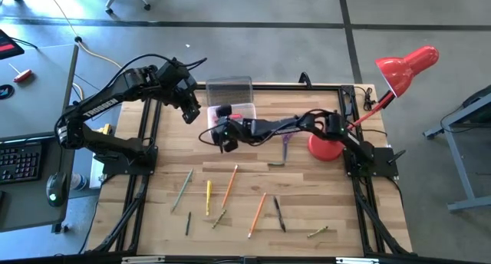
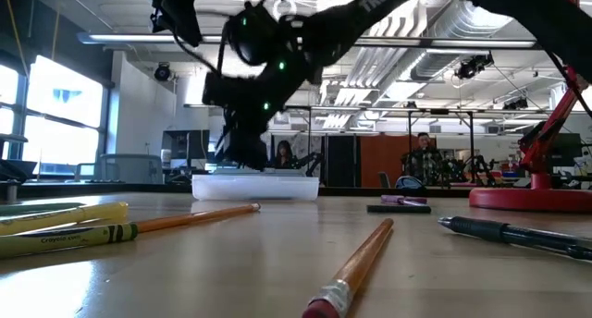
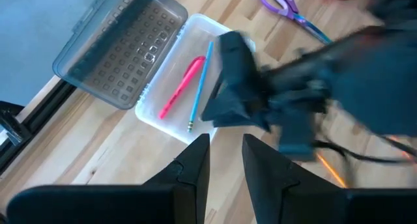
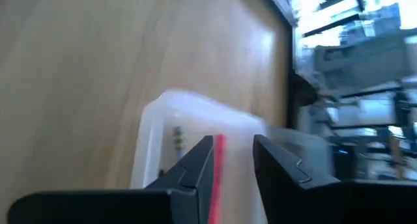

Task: Pick & place school supplies into a supply box
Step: Put the dark green crayon into the supplies box

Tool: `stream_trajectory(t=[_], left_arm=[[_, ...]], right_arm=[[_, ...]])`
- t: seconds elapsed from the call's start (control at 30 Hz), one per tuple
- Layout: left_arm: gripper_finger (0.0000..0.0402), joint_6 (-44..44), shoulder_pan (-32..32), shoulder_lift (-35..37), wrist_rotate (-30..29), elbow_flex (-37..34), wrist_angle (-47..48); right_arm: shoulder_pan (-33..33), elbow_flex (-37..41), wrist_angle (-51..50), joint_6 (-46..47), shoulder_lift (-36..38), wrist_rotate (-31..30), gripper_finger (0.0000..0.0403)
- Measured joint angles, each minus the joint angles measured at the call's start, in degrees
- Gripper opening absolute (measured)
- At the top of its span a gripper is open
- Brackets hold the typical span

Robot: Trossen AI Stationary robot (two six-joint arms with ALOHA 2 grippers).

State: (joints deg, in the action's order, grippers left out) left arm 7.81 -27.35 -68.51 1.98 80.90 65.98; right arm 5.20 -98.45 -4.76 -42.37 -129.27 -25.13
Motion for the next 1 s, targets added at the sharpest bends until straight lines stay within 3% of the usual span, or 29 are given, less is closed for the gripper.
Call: stream_trajectory(t=[0.13, 0.27, 0.43, 0.6, 0.77, 1.0], left_arm=[[0.0120, 0.2, 0.0, 0.0, 0.2, 0.0, 0.0], [0.0120, 1.4, 0.0, 0.0, 0.4, 0.0, 0.0], [0.0120, 1.5, 0.0, 0.0, 0.4, 0.0, 0.1], [0.0120, 1.5, 0.0, 0.0, 0.8, 0.0, 0.1], [0.0120, 1.5, 0.0, 0.0, 0.9, 0.0, 0.1], [0.0120, 1.4, 0.0, 0.0, 1.3, 0.0, 0.5]], right_arm=[[-3.2, 0.0, -8.6, 4.8, 5.2, -5.1, 0.0094], [-5.8, -0.1, -20.6, 14.3, 11.4, -0.9, 0.0088], [-9.9, -0.1, -38.0, 24.0, 19.3, -0.3, 0.0077], [-12.4, -0.1, -50.8, 35.6, 23.2, 3.5, 0.0076], [-16.8, 3.6, -49.5, 34.9, 23.6, 3.9, 0.0076], [-21.2, 24.0, -39.3, 42.9, 35.5, -2.7, 0.0076]])
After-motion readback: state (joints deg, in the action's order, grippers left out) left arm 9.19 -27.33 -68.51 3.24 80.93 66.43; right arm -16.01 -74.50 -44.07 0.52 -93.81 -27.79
